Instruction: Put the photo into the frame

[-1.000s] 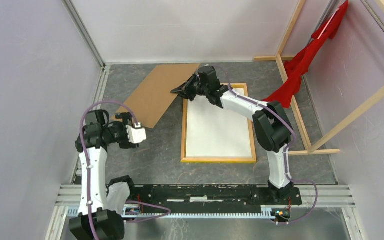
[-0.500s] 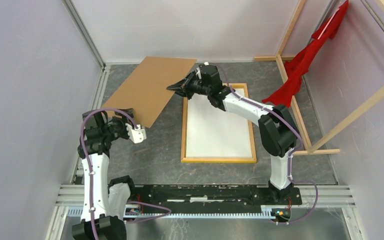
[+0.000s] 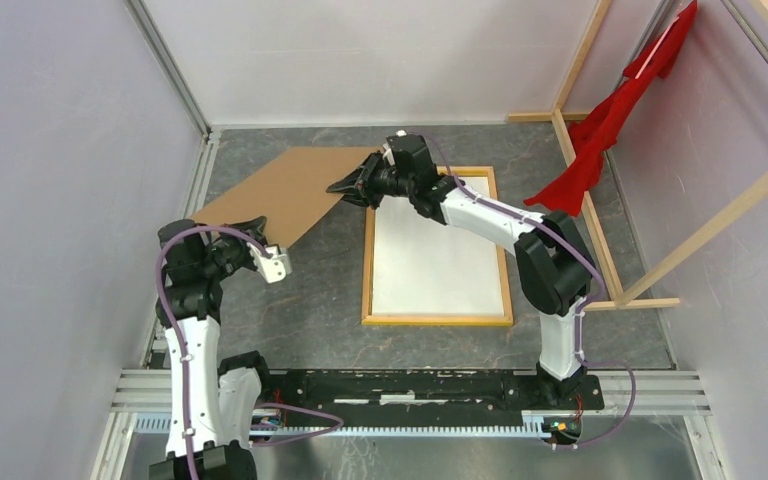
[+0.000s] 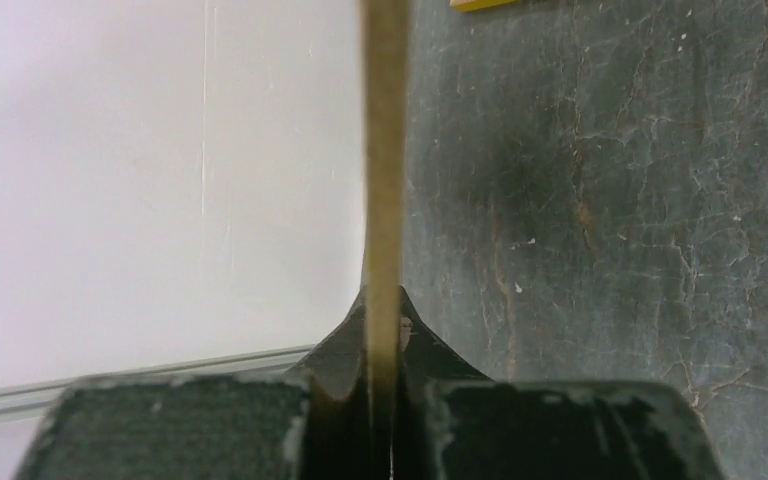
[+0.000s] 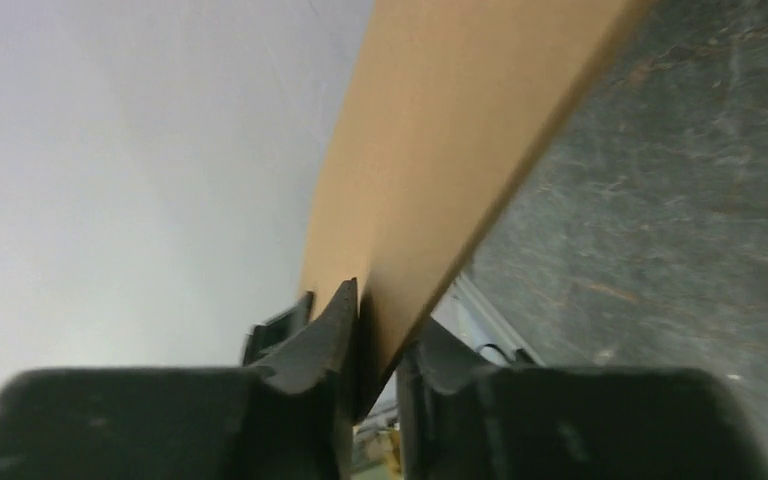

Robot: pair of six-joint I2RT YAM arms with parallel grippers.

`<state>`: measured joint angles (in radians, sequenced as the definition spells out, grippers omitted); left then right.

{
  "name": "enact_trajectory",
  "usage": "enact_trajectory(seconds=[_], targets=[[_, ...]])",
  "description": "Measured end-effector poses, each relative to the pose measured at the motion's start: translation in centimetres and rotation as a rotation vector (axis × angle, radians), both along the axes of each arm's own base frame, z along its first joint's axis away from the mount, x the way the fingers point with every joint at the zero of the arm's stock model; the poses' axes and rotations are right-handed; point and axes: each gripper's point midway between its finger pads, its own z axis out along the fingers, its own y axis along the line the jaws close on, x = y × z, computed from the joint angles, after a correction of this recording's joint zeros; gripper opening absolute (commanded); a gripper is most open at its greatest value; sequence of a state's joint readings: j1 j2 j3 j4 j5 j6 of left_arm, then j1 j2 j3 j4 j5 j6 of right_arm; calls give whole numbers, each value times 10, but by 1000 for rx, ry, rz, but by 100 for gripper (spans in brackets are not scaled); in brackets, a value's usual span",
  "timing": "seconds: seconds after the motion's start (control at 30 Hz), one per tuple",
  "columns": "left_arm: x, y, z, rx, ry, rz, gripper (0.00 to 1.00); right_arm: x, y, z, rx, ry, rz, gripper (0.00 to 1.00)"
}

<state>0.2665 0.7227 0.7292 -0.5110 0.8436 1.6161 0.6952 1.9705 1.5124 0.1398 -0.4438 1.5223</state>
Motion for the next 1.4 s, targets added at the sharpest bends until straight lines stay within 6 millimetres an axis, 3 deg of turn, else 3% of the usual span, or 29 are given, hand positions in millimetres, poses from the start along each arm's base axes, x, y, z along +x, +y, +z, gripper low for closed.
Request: enact_trajectory(seconds=[0.17, 0.33, 0.43, 0.53, 0.73, 0.83, 0.93, 1.03, 1.17, 1.3, 1.4], targets=[[4, -1, 6, -60, -6, 20, 2, -3, -12, -4, -105, -182, 115, 63], [10, -2, 5, -109, 8, 26, 2, -7, -36, -4, -232, -418, 245, 98], [16, -2, 8, -141, 39, 30, 2, -7, -54, 5, -319, -622, 322, 98], [24, 0, 25, -173, 67, 43, 2, -15, -72, 21, -409, -837, 376, 98], [28, -1, 68, -146, 34, 16, 2, -55, -108, 67, -540, -1375, 425, 98], [23, -5, 67, -123, 43, -13, 2, -68, -112, 91, -565, -1590, 432, 98], [18, -8, 57, -125, 97, -32, 2, -80, -102, 110, -586, -1813, 467, 98], [13, -11, 50, -128, 147, -48, 2, -96, -83, 104, -585, -1939, 556, 98], [6, -14, 49, -121, 172, -63, 2, -109, -54, 81, -585, -2025, 693, 98], [0, -16, 50, -103, 180, -82, 2, -105, -43, 60, -626, -2032, 758, 98], [-4, -17, 49, -84, 189, -93, 2, -99, -43, 58, -663, -2042, 754, 97]])
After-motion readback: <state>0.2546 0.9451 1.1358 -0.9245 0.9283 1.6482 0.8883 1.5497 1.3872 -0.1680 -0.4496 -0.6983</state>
